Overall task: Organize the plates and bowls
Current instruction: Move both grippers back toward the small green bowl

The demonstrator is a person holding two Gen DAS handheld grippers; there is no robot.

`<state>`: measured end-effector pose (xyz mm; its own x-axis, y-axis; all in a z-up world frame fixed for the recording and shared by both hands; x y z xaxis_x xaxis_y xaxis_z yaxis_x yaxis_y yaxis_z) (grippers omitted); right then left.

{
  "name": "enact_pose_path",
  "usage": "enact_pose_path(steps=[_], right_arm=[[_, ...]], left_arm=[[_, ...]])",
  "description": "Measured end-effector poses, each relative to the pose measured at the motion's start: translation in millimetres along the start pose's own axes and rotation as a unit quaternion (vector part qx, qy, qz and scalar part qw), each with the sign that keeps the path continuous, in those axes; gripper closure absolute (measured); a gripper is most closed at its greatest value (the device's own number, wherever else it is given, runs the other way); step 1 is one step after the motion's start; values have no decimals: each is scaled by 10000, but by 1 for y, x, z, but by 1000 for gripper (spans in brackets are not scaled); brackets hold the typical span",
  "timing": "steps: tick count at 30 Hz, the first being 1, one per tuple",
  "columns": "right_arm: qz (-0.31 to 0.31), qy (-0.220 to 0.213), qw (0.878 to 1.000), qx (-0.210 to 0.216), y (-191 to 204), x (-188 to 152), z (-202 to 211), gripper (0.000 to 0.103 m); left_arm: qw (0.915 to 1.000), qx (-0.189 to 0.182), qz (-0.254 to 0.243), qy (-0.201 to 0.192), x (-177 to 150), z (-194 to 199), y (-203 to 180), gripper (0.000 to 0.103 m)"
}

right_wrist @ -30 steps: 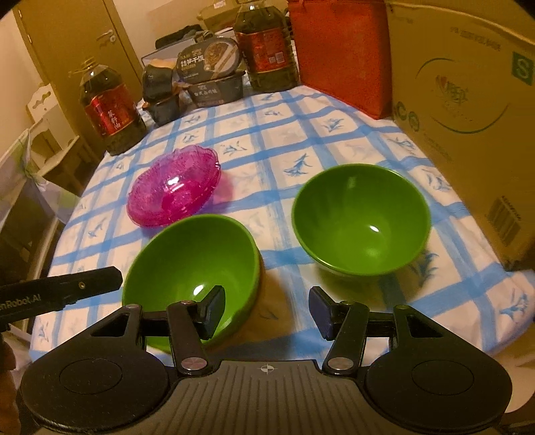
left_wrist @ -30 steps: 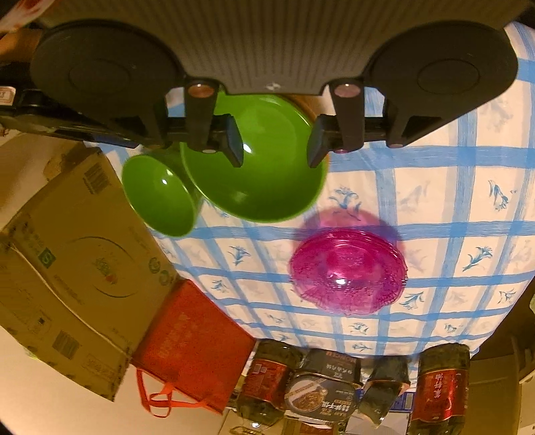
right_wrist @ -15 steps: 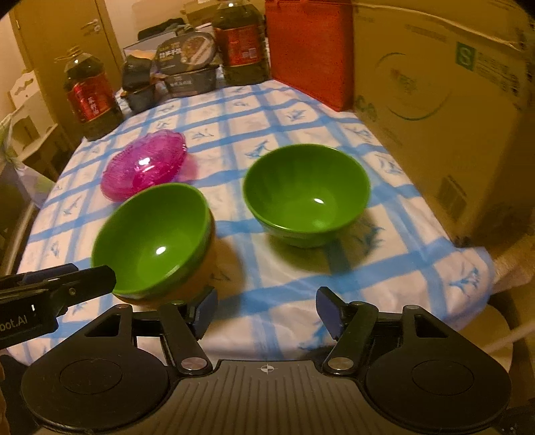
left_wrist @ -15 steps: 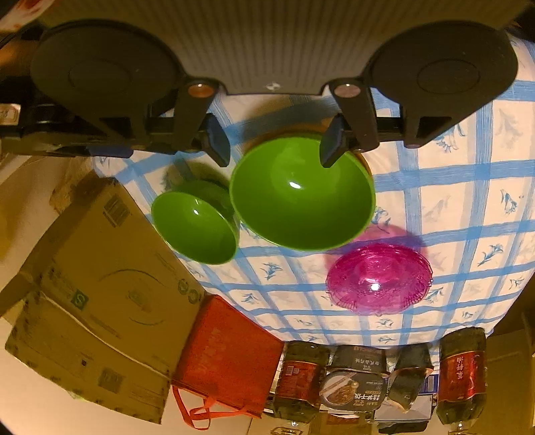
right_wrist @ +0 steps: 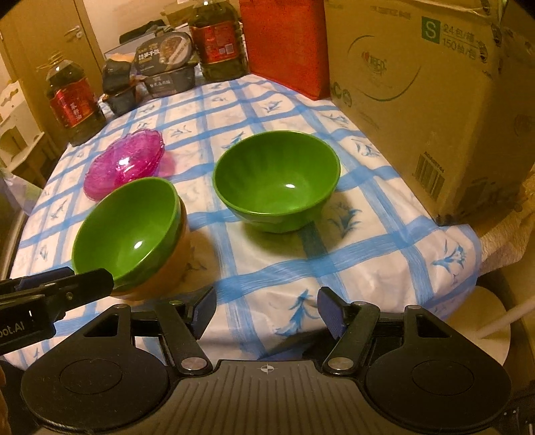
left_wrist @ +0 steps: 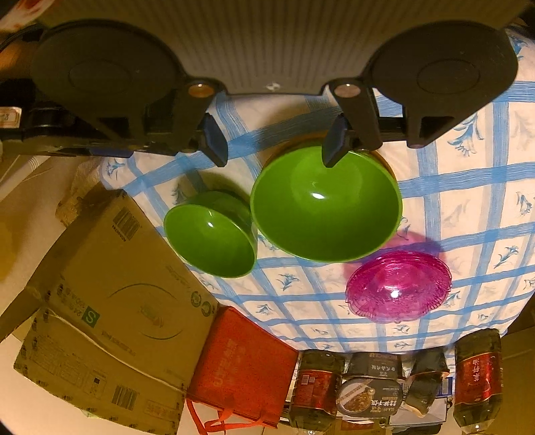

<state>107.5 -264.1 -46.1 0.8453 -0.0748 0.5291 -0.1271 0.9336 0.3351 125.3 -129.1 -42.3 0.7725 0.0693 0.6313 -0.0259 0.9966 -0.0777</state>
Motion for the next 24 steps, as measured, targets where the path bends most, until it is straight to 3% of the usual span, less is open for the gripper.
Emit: enact_pose_path(steps=[24], right_arm=[[-106, 10, 9999, -40, -10, 2, -1, 36]], left_arm=[[9999, -119, 5, 55, 5, -6, -5, 45]])
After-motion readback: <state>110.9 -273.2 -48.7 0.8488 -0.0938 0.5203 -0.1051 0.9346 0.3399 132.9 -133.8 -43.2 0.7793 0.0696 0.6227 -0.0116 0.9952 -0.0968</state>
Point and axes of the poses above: each gripper's, at about its wrist camera, not at the fingertips, and z roughly against the way its jaws point, y to its left, x to its top, the point moved 7 cm from there along -z, roughly the way its jaws point, and after that the axes turned 13 degrees about x, right-handed, at the moved point
